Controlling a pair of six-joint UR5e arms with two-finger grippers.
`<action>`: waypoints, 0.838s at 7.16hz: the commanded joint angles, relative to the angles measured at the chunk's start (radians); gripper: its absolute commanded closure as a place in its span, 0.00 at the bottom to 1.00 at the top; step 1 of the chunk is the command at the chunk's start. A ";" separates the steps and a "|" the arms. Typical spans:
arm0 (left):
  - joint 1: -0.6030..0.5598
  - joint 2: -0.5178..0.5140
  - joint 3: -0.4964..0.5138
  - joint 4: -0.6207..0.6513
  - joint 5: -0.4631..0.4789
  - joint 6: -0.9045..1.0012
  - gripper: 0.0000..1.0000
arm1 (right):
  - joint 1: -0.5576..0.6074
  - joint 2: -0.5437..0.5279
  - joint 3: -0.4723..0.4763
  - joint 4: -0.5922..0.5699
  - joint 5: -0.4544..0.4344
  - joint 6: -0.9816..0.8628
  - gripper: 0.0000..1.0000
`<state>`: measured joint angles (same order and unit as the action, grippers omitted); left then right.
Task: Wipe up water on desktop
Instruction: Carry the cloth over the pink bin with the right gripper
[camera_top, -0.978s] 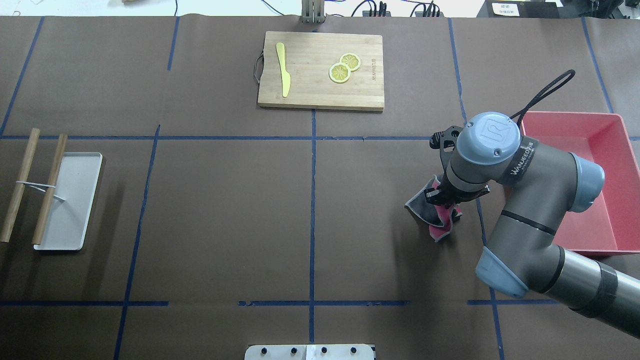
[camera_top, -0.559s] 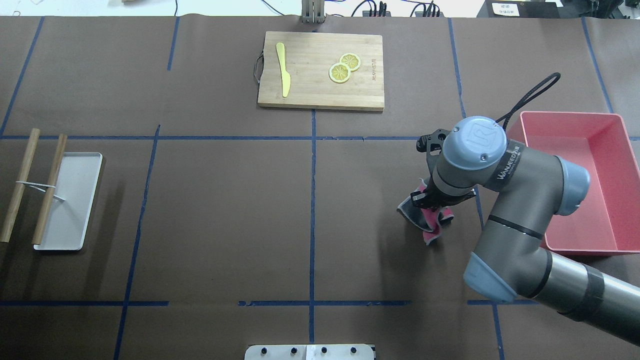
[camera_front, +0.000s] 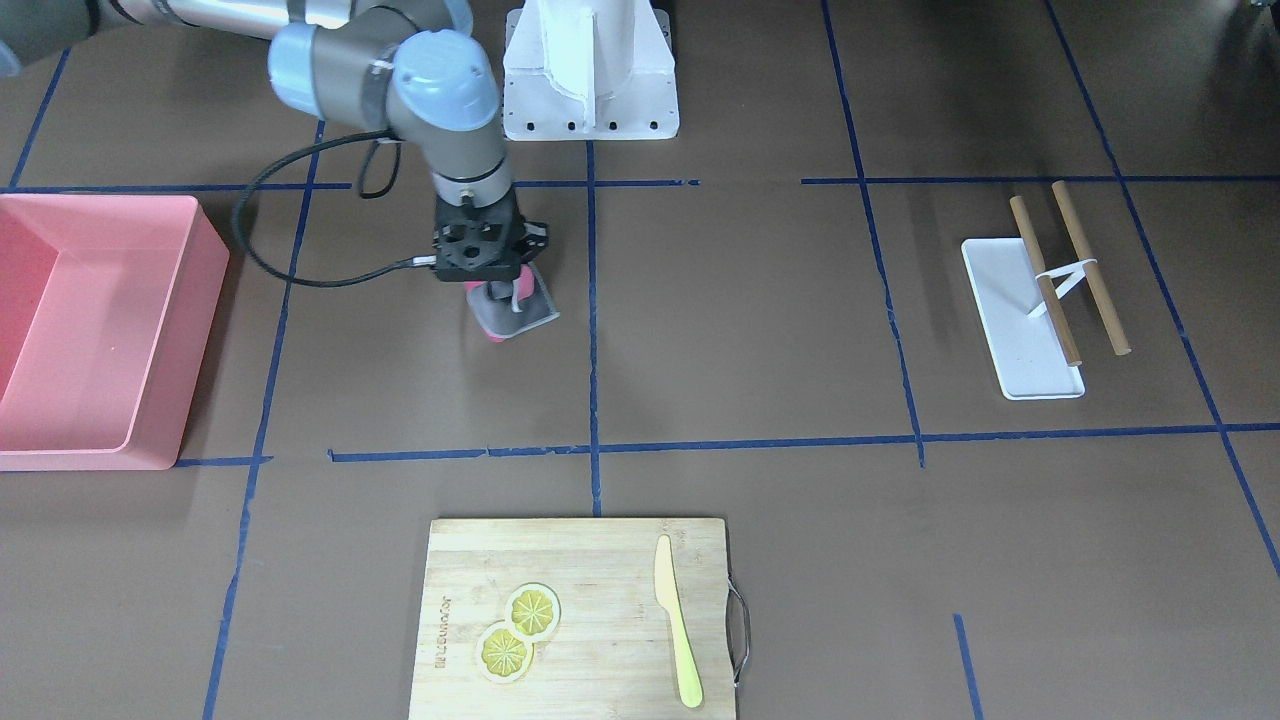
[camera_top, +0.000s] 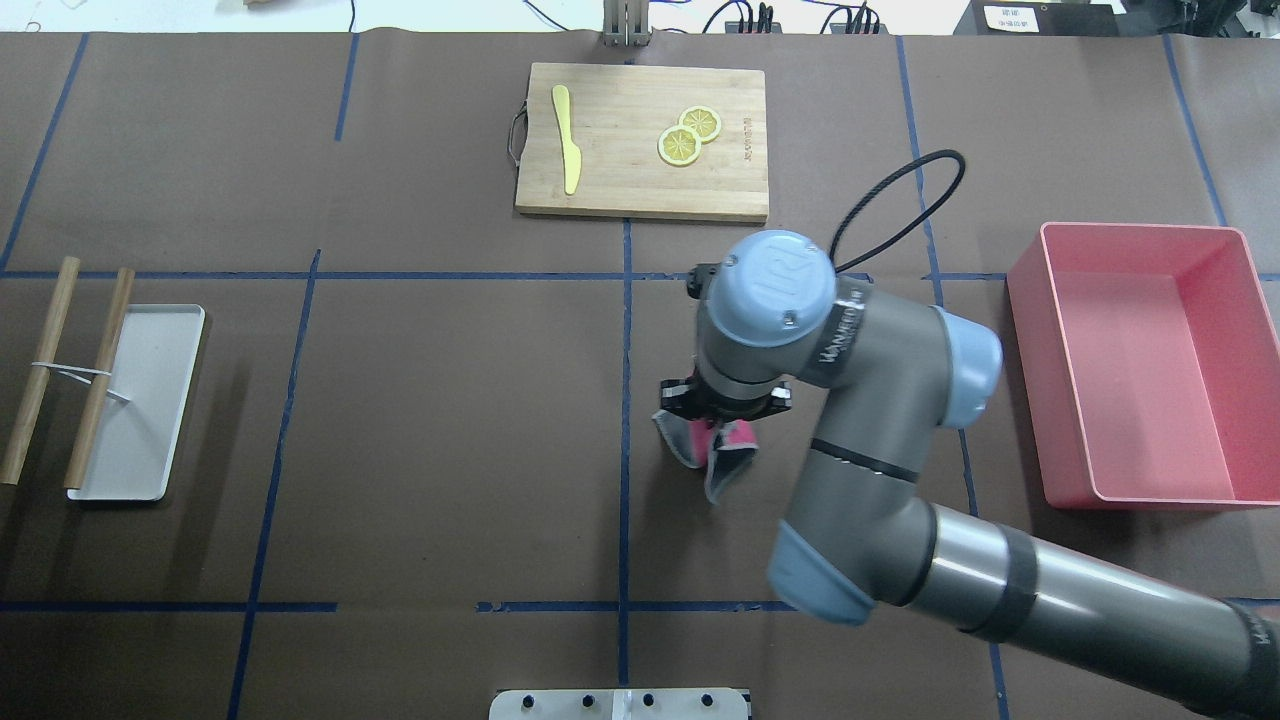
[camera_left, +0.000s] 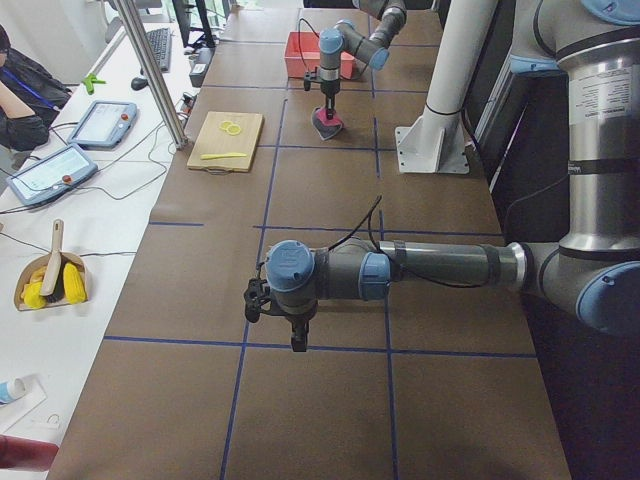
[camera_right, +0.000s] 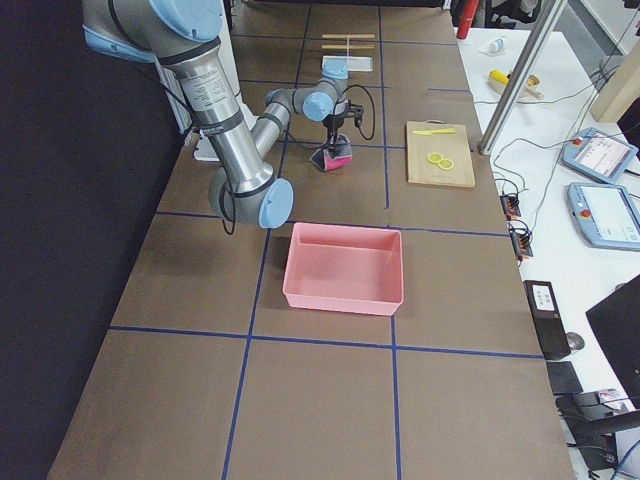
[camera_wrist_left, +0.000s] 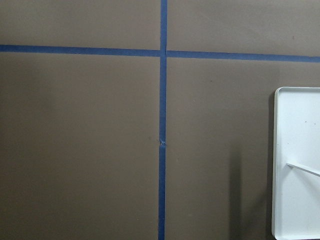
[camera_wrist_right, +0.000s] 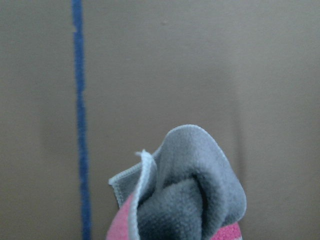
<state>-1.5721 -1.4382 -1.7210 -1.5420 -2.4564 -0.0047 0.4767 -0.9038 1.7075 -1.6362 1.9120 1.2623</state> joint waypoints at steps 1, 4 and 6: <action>0.001 -0.001 0.000 0.000 0.000 0.000 0.00 | -0.036 0.124 -0.092 0.001 -0.005 0.091 1.00; 0.001 -0.002 -0.002 0.000 -0.007 -0.001 0.00 | -0.029 0.069 -0.094 -0.005 -0.001 0.069 1.00; 0.001 -0.002 0.000 0.000 -0.007 -0.001 0.00 | 0.005 0.019 -0.086 -0.048 0.007 0.001 1.00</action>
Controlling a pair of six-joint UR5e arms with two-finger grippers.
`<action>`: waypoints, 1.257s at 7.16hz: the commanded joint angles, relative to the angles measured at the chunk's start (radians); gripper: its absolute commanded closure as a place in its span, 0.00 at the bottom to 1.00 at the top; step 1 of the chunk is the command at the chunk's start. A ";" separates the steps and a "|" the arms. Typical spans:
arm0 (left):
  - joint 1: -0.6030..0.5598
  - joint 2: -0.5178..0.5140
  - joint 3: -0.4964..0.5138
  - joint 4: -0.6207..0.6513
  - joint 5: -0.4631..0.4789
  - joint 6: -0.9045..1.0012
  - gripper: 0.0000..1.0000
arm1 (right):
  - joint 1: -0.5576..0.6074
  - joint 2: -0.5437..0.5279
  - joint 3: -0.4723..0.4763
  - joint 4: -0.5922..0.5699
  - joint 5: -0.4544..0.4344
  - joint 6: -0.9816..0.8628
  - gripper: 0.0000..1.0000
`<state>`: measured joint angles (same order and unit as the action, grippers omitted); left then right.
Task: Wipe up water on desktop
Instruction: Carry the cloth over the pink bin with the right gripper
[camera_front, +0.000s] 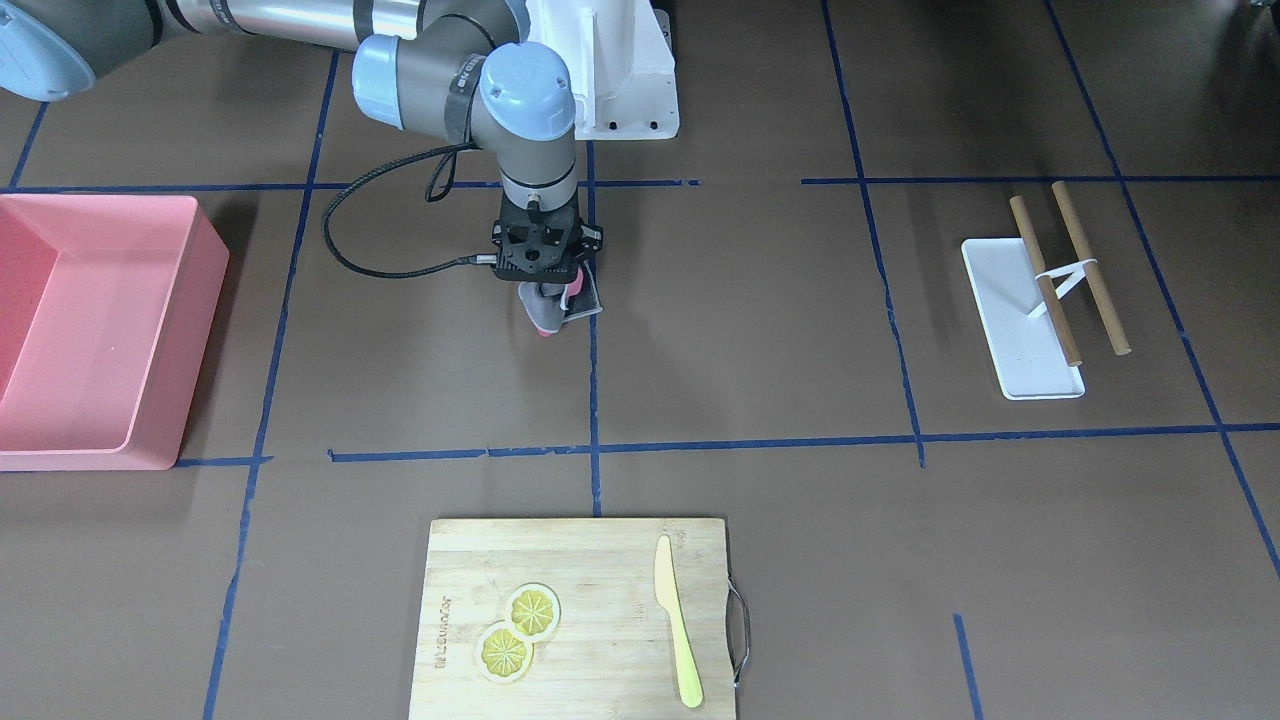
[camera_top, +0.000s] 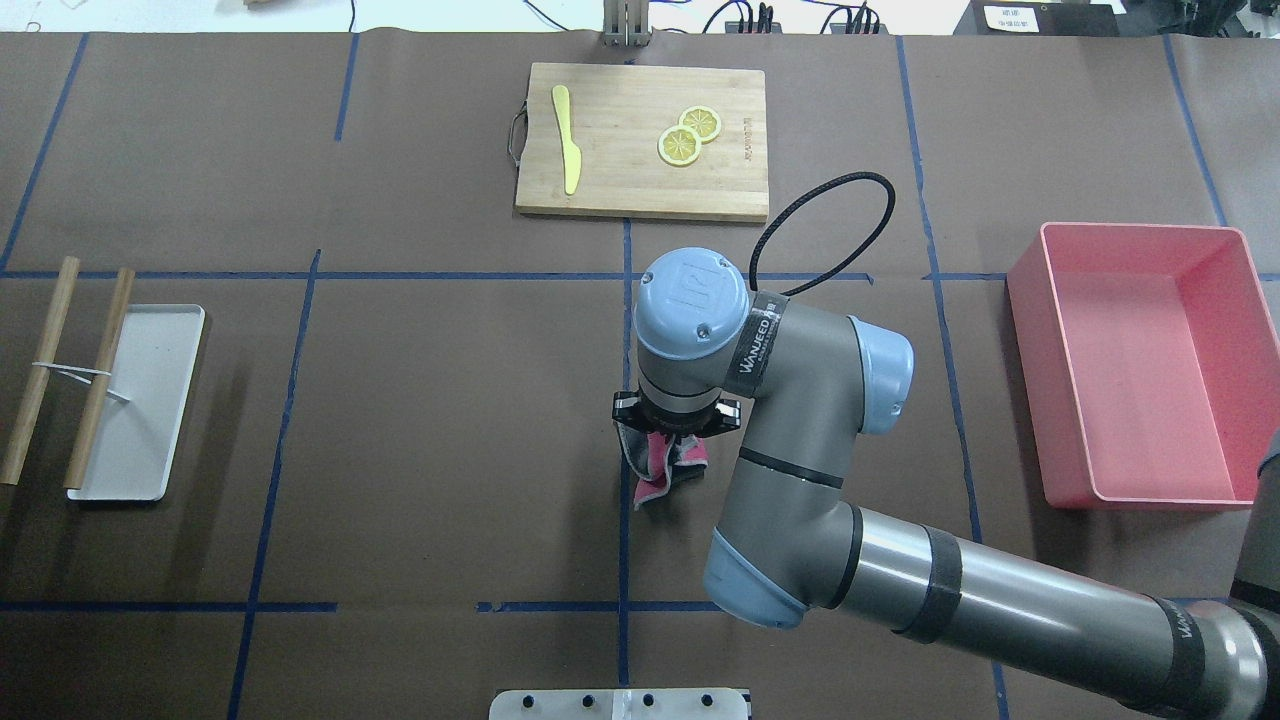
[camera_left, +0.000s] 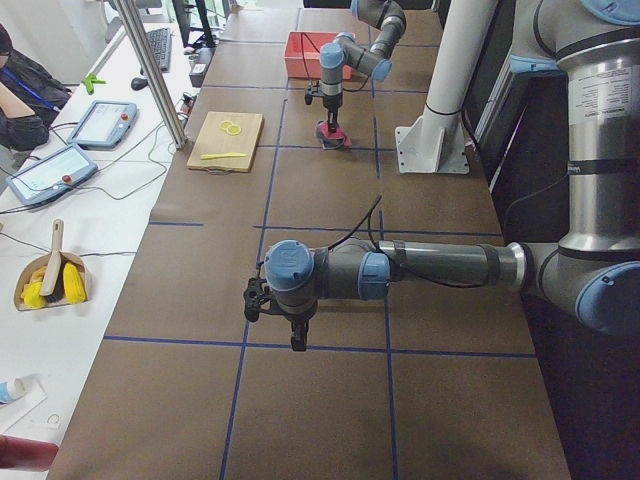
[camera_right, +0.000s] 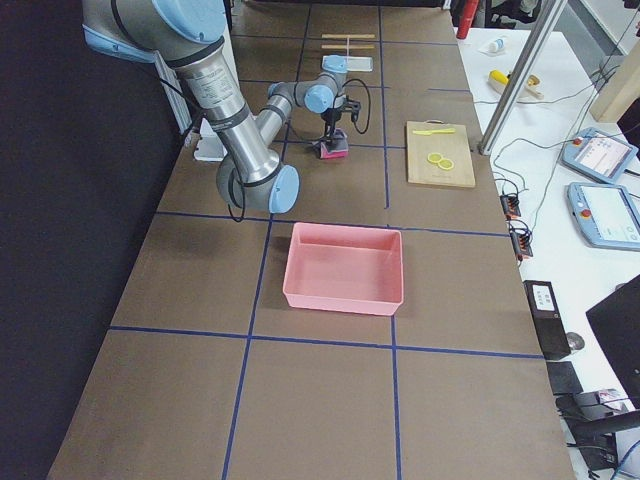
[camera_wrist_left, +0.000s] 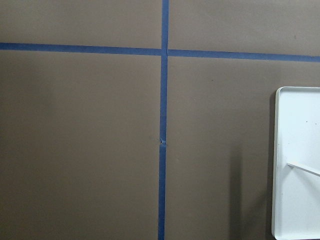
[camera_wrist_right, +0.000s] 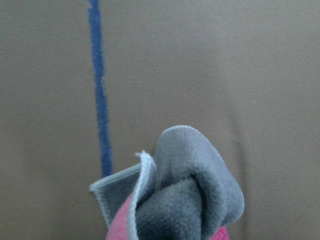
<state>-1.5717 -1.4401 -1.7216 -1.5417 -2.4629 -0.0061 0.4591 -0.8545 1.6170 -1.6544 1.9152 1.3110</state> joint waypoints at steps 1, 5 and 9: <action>-0.001 0.001 -0.001 0.002 -0.002 0.000 0.00 | 0.048 -0.043 0.007 -0.082 0.005 -0.112 1.00; 0.001 0.000 -0.001 -0.002 -0.002 -0.002 0.00 | 0.160 -0.248 0.235 -0.104 0.063 -0.321 1.00; 0.004 -0.003 0.016 0.005 0.080 -0.009 0.00 | 0.405 -0.383 0.461 -0.200 0.212 -0.473 1.00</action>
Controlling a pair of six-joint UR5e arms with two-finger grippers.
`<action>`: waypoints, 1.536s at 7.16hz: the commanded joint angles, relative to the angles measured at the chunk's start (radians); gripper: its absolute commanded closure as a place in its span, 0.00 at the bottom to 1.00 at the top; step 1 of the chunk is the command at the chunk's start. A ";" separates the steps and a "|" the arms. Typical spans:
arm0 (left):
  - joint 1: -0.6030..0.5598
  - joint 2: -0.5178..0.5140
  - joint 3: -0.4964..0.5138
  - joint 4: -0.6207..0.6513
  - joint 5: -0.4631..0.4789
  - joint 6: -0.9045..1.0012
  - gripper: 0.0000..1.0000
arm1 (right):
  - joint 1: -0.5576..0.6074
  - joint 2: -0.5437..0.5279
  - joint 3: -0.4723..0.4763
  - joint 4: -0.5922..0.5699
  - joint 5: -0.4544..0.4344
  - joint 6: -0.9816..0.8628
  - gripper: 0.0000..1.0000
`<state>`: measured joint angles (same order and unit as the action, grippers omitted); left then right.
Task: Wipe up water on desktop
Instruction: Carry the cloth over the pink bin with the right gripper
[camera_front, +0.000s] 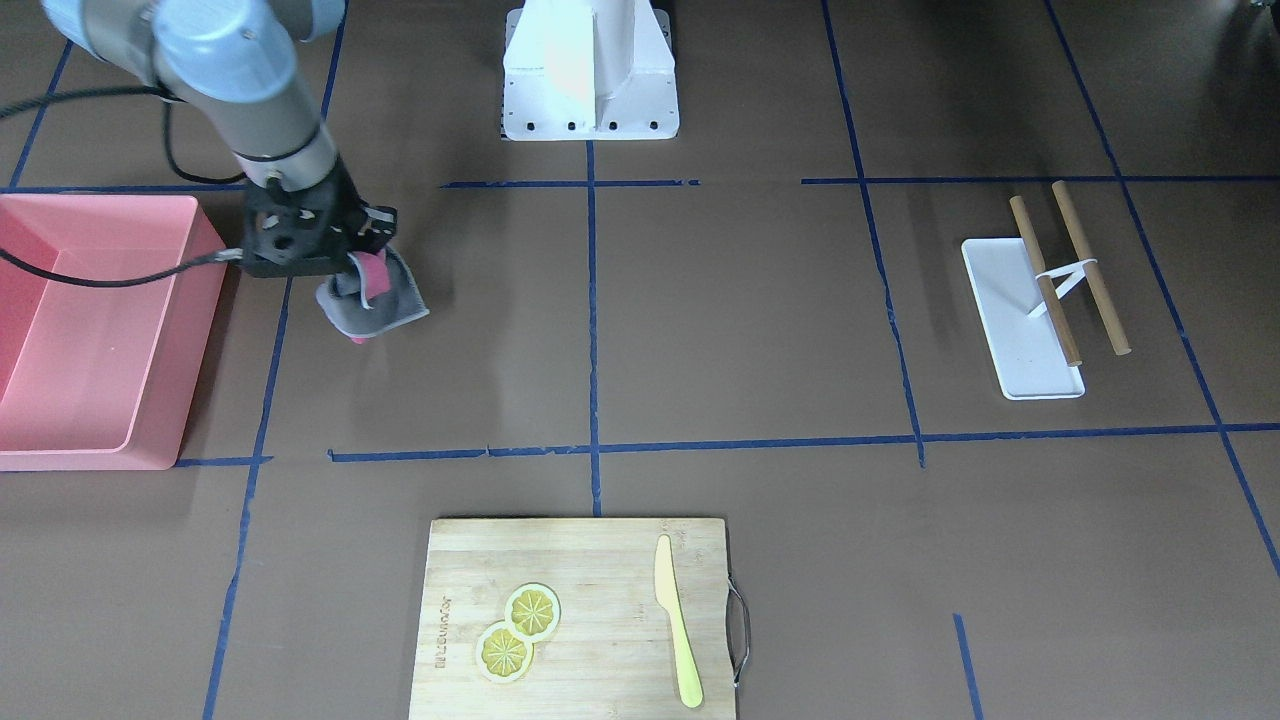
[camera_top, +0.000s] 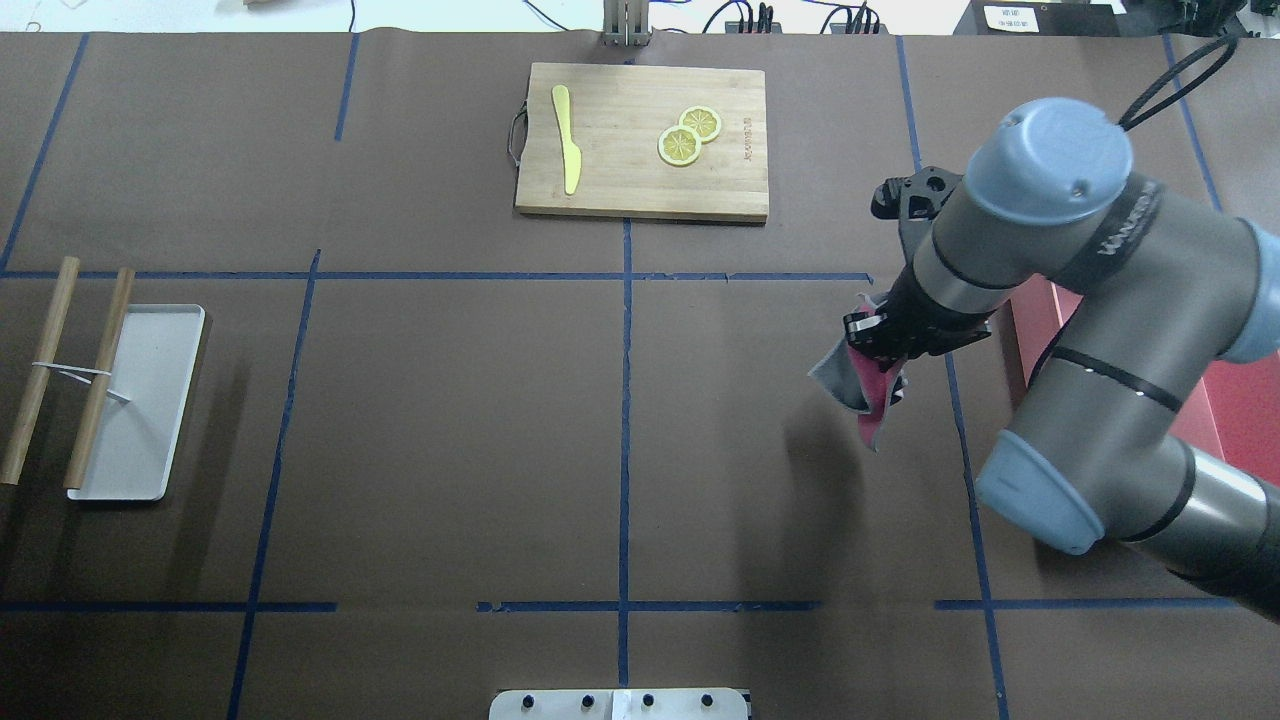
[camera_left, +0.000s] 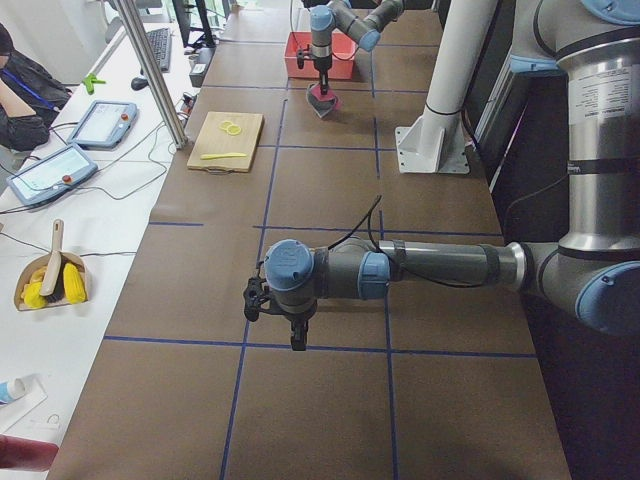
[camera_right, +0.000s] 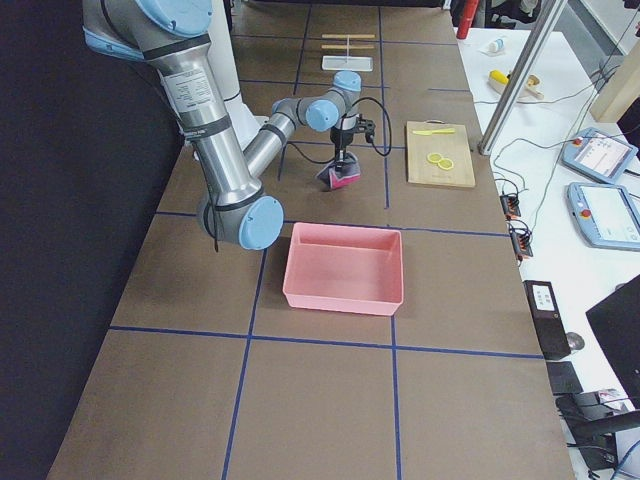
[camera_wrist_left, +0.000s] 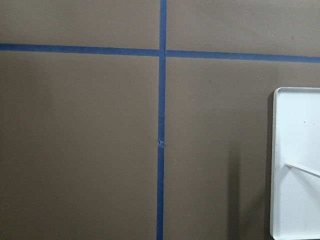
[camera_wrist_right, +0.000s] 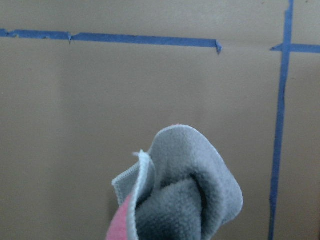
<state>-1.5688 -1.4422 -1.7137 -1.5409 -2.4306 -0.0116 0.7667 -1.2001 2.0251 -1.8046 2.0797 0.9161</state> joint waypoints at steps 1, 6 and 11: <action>0.001 -0.003 0.009 0.016 0.071 -0.005 0.00 | 0.193 -0.049 0.055 -0.117 0.069 -0.229 1.00; 0.003 -0.015 0.003 0.025 0.067 -0.008 0.00 | 0.516 -0.347 0.078 -0.159 0.168 -0.768 1.00; 0.003 -0.015 -0.001 0.025 0.067 -0.008 0.00 | 0.500 -0.408 0.044 -0.007 0.168 -0.638 0.01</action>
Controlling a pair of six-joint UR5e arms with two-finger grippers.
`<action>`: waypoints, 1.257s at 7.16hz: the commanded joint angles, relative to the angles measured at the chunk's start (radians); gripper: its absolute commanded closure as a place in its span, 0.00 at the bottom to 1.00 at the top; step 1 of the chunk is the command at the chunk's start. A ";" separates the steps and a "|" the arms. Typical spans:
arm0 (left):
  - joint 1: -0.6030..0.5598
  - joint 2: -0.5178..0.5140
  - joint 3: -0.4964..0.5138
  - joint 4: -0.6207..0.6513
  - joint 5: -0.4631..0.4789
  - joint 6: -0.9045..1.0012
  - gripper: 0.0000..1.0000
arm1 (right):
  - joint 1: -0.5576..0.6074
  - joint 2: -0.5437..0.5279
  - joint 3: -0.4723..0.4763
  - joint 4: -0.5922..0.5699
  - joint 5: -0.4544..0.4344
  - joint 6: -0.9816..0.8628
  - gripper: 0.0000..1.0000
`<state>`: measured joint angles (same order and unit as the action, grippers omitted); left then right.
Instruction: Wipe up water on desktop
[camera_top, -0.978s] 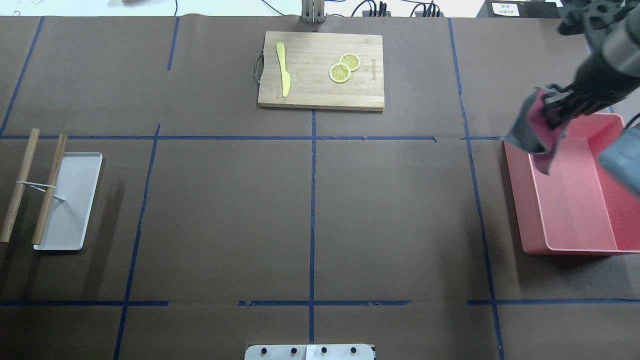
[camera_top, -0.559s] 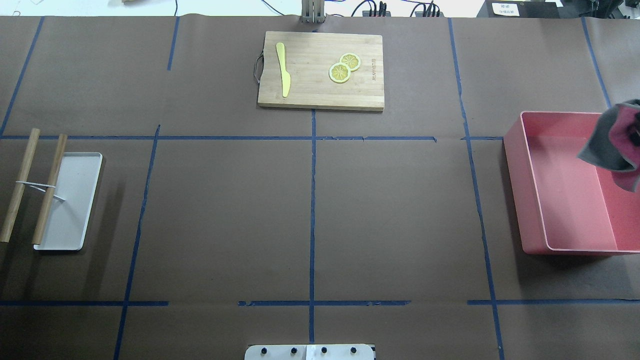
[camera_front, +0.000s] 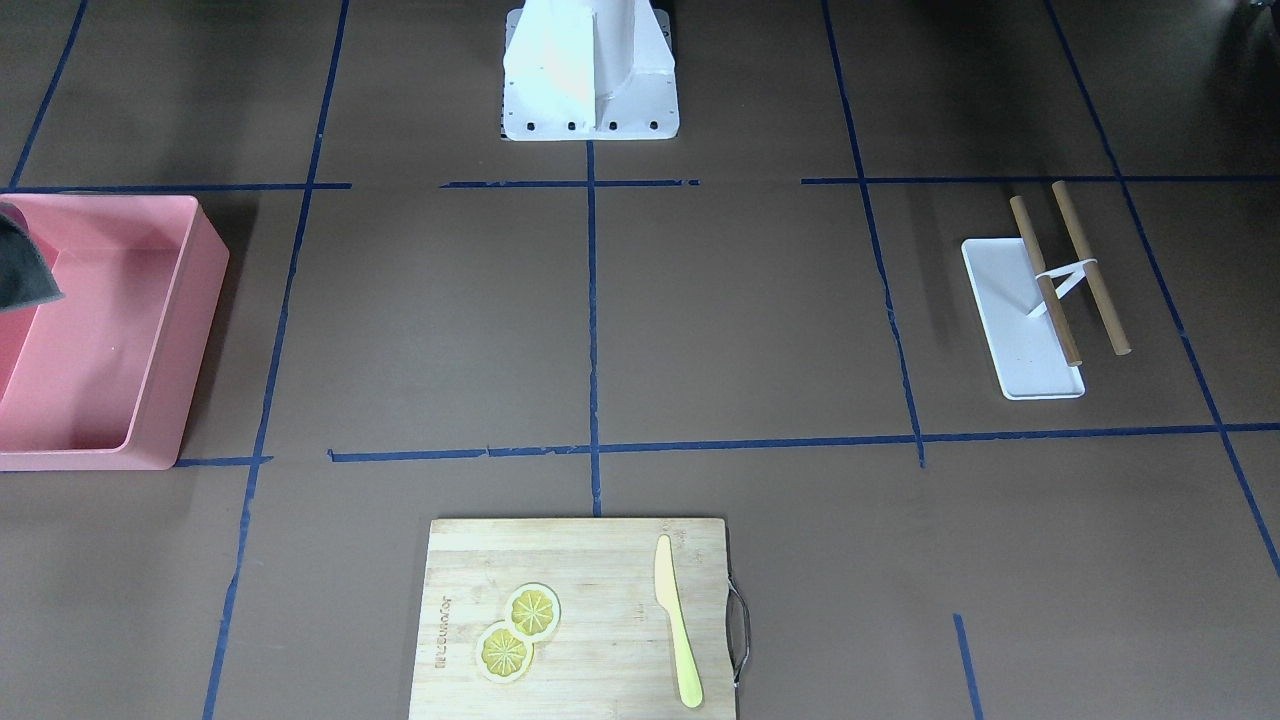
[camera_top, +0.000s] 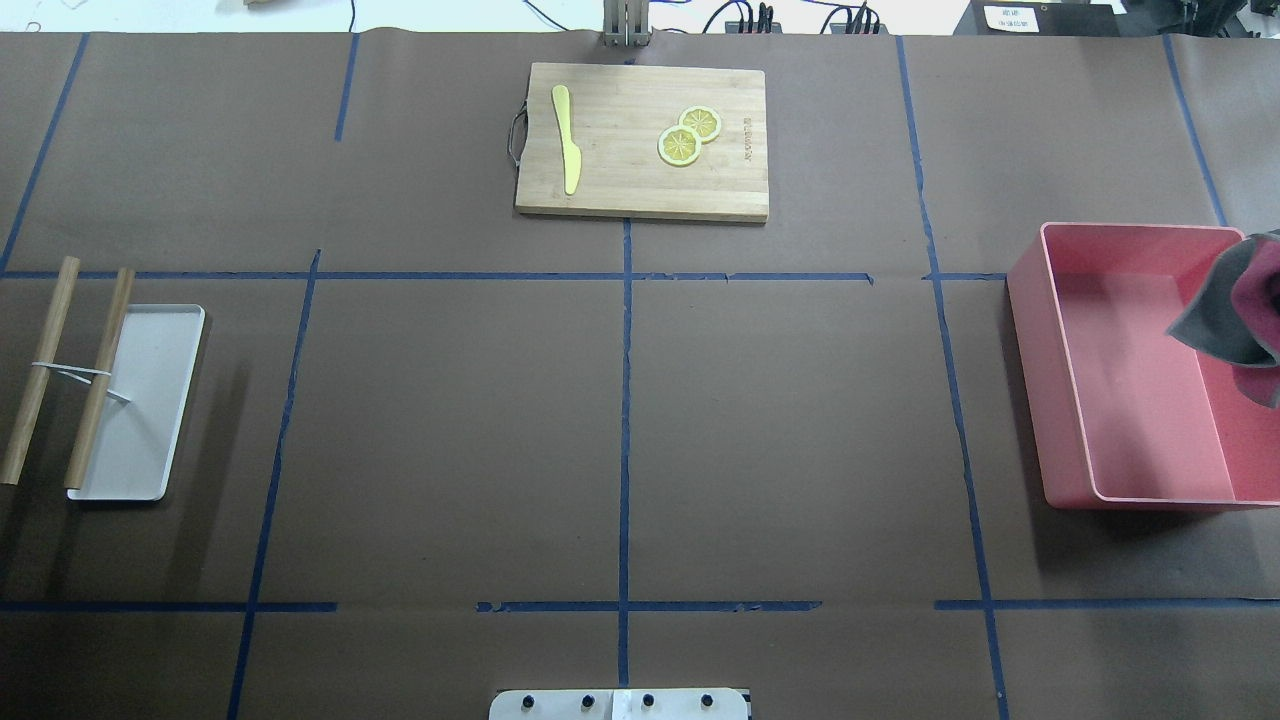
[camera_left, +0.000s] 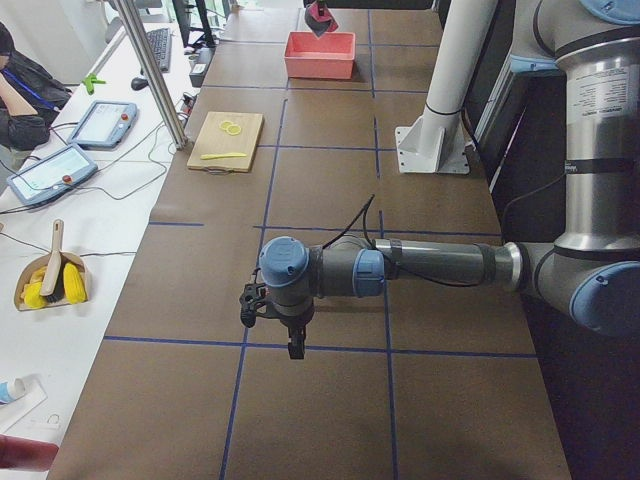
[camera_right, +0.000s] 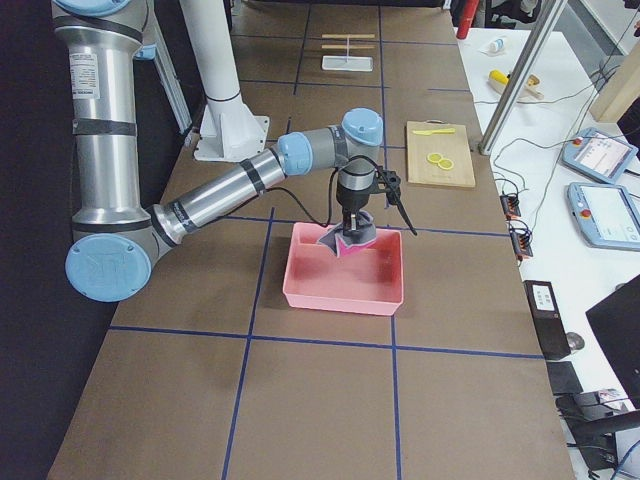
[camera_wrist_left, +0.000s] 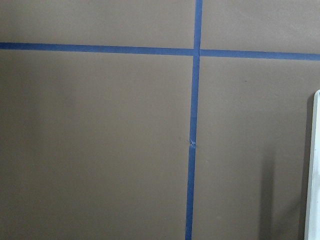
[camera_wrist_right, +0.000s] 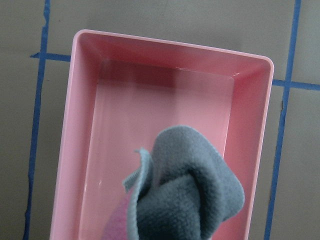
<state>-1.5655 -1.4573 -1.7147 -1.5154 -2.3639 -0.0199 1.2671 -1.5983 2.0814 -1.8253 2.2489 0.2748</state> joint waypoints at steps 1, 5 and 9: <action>-0.001 0.000 -0.002 0.001 -0.002 0.000 0.00 | 0.000 -0.014 -0.014 0.015 -0.003 -0.002 0.00; -0.001 0.002 0.006 -0.011 -0.003 0.002 0.00 | 0.046 -0.060 -0.024 0.014 -0.002 -0.151 0.00; 0.001 0.009 0.007 -0.015 -0.005 0.006 0.00 | 0.337 -0.198 -0.134 0.014 0.043 -0.506 0.00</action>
<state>-1.5659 -1.4473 -1.7080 -1.5304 -2.3672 -0.0153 1.5167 -1.7632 1.9869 -1.8117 2.2759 -0.1475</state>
